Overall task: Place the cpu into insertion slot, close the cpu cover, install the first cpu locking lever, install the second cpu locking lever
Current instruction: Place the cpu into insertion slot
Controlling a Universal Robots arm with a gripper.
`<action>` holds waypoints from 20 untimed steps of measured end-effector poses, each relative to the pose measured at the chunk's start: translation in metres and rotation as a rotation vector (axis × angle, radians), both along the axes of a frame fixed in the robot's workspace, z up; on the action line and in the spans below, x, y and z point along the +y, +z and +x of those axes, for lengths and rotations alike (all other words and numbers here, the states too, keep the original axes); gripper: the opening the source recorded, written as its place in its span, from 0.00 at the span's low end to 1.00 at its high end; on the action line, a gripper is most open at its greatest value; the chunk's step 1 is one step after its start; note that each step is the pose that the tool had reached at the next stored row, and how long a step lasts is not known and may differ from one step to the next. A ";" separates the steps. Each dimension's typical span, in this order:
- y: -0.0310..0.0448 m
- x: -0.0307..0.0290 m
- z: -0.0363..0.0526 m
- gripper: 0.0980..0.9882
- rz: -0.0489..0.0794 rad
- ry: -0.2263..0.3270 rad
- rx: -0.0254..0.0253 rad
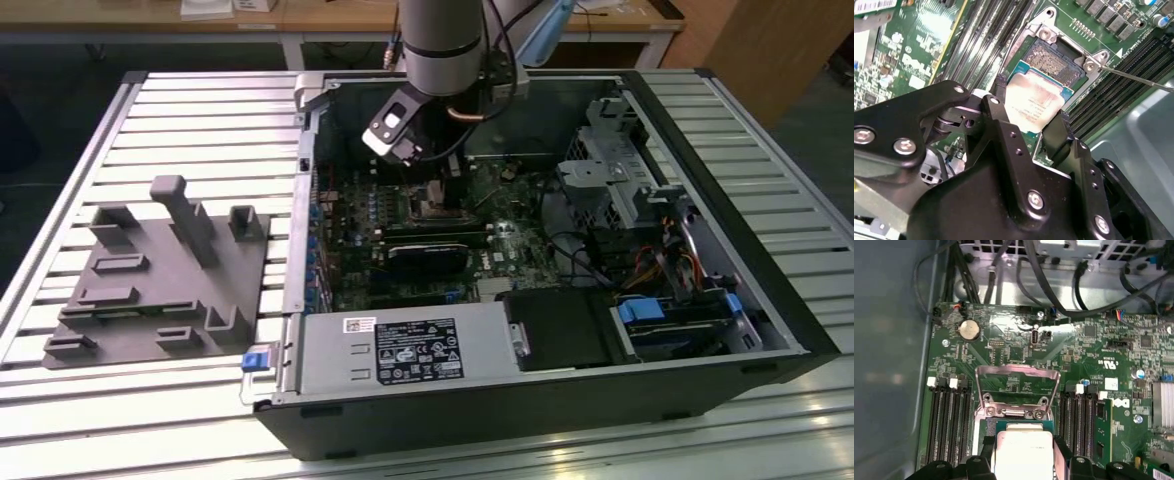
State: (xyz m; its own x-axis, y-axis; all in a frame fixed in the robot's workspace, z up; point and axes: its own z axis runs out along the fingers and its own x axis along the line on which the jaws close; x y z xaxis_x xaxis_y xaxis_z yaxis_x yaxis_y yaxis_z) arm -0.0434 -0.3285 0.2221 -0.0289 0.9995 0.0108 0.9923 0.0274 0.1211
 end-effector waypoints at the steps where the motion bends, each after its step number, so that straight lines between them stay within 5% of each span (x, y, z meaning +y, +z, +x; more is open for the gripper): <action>1: -0.0011 0.0001 -0.0002 0.50 0.000 -0.006 0.0001; 20: -0.0187 0.0019 -0.0032 0.50 0.000 -0.009 0.0004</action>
